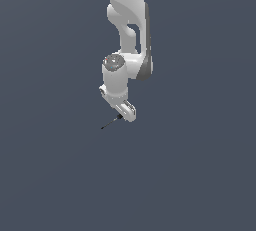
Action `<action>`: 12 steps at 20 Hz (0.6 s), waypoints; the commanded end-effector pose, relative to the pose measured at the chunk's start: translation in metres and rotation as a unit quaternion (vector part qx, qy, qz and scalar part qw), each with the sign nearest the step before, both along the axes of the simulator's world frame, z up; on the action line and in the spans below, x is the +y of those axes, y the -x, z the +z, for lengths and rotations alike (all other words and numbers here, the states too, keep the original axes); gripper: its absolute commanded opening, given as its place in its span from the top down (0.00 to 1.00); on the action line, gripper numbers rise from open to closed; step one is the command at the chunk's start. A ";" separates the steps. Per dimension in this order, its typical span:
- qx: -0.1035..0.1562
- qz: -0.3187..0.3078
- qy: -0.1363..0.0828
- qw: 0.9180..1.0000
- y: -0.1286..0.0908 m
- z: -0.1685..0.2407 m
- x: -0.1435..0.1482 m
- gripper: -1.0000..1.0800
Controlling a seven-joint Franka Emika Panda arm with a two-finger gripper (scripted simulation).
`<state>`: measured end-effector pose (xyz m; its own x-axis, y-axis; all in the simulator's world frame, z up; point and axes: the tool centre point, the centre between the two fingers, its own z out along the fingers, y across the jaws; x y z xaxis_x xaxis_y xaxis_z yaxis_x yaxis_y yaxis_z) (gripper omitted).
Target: Pick up the object and move it to a goal position.
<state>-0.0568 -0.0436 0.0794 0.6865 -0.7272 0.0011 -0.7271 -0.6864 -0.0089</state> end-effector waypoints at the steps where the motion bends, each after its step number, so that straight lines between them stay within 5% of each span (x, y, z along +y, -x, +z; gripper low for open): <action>1: 0.001 -0.022 0.001 1.000 0.005 -0.006 -0.003 0.04; 12: 0.004 -0.046 0.002 0.999 0.012 -0.015 -0.006 0.04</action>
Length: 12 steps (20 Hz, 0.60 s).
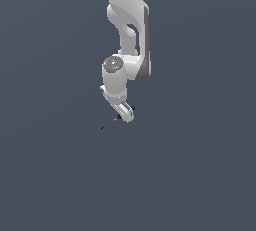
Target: Pick up the object and move it to a goal position.
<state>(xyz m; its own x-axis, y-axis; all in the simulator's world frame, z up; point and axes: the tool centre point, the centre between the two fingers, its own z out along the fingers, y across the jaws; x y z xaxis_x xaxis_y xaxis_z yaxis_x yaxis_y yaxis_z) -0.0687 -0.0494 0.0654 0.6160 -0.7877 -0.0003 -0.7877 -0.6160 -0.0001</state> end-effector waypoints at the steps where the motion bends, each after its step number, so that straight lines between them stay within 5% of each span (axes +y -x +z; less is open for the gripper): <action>1: 0.000 0.000 0.000 1.000 0.000 -0.002 0.000 0.04; 12: 0.000 -0.003 0.000 1.000 0.001 -0.044 0.000 0.04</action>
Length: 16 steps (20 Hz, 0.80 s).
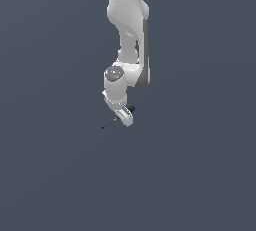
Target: Pick up the object and move it to a goal position.
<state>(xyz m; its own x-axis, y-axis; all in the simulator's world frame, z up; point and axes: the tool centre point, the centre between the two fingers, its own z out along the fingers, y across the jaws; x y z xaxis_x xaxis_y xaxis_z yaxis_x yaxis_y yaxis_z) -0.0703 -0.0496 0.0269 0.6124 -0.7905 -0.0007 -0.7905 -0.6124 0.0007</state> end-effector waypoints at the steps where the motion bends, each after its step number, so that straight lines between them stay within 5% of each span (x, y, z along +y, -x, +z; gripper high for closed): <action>1: 0.000 0.000 0.000 1.000 0.000 -0.008 0.000 0.04; 5: 0.000 0.000 0.000 1.000 -0.001 -0.012 0.000 0.04; 6: 0.000 0.000 0.000 1.000 -0.001 -0.012 0.000 1.00; 16: 0.000 0.000 0.000 1.000 -0.001 -0.012 0.000 1.00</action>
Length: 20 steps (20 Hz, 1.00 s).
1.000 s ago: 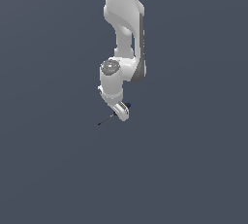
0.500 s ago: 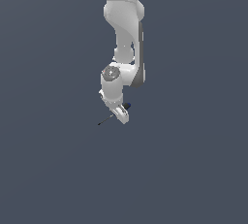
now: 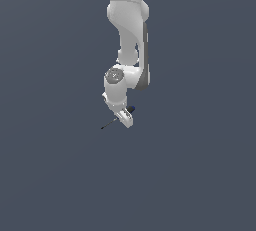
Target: Pick up the object and move it to a goal position.
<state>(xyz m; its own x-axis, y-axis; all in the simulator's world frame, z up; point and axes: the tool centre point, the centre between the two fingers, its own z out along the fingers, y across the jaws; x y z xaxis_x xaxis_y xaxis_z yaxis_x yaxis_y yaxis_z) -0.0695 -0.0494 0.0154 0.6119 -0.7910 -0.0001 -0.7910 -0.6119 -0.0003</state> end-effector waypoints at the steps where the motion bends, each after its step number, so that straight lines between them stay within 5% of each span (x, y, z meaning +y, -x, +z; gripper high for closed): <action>1: 0.000 0.000 0.000 1.000 0.000 0.000 0.000 1.00; 10: 0.000 0.000 0.000 1.000 -0.012 0.024 0.005 1.00; 20: 0.000 -0.001 0.001 1.000 -0.049 0.094 0.020 1.00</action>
<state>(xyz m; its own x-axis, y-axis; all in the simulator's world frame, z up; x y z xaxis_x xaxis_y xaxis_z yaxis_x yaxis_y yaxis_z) -0.0271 -0.0323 0.0956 0.6110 -0.7916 0.0005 -0.7916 -0.6110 0.0017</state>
